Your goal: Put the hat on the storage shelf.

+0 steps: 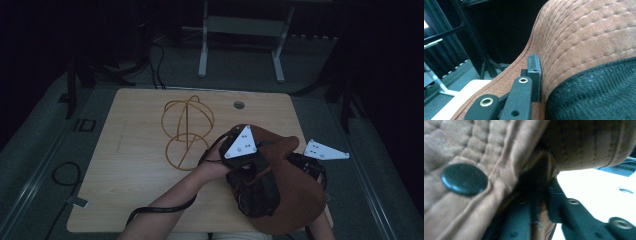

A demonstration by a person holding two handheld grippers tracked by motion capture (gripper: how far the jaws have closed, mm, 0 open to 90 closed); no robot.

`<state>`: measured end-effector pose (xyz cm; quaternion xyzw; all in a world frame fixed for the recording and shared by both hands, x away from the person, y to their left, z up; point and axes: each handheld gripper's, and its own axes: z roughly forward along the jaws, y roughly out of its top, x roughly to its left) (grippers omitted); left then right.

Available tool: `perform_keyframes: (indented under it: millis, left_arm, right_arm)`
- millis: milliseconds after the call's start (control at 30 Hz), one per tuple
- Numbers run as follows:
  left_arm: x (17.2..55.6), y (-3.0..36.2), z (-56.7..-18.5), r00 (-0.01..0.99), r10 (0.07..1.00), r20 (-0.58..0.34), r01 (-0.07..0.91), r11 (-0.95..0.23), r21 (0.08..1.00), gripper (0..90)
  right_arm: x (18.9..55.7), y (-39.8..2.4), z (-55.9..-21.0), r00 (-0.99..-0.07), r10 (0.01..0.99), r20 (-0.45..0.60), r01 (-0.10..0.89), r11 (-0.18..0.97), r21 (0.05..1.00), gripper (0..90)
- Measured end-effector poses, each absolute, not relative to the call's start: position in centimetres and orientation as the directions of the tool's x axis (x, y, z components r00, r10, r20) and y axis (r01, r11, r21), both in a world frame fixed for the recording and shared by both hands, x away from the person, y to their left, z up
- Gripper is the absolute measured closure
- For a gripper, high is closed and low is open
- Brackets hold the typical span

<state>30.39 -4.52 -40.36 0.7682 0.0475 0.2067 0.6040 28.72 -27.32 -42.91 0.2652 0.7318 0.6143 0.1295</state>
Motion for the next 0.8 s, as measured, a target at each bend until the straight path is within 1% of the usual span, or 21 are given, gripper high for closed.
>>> perform_keyframes:
  millis: [100,167,233,333,433,500,633,800]
  left_arm:
    - [30.3,-4.5,-40.2,0.913,0.316,0.259,-0.18,-0.258,0.949,83.2]
    - [30.4,-4.3,-39.9,0.914,0.31,0.262,-0.185,-0.257,0.949,78.9]
    - [30.5,-3.9,-39.7,0.914,0.312,0.26,-0.182,-0.256,0.949,71.0]
    - [30.5,-3.4,-39.4,0.908,0.327,0.264,-0.186,-0.25,0.95,62.9]
    - [30.4,-3.1,-39.1,0.9,0.338,0.275,-0.191,-0.263,0.946,59.0]
    - [30.3,-2.9,-39.0,0.895,0.345,0.284,-0.197,-0.265,0.944,58.1]
    - [30.2,-2.6,-38.9,0.88,0.37,0.299,-0.196,-0.29,0.937,54.8]
    - [30.4,-1.4,-39.1,0.876,0.402,0.268,-0.155,-0.292,0.944,50.7]
  right_arm:
    - [28.6,-27.4,-42.9,-0.826,0.543,0.153,0.238,0.09,0.967,87.6]
    - [28.5,-27.6,-42.8,-0.829,0.534,0.167,0.245,0.078,0.966,88.0]
    - [28.4,-27.7,-42.6,-0.829,0.532,0.173,0.247,0.07,0.966,88.1]
    - [28.3,-28.1,-42.2,-0.828,0.532,0.177,0.243,0.056,0.968,88.2]
    - [28.3,-28.7,-41.6,-0.827,0.531,0.184,0.23,0.021,0.973,88.3]
    - [28.2,-29.0,-41.2,-0.825,0.533,0.186,0.224,0.006,0.975,88.3]
    - [28.0,-29.3,-40.4,-0.819,0.549,0.171,0.206,0.003,0.979,88.3]
    - [28.2,-30.1,-39.7,-0.815,0.549,0.184,0.197,-0.037,0.98,88.3]
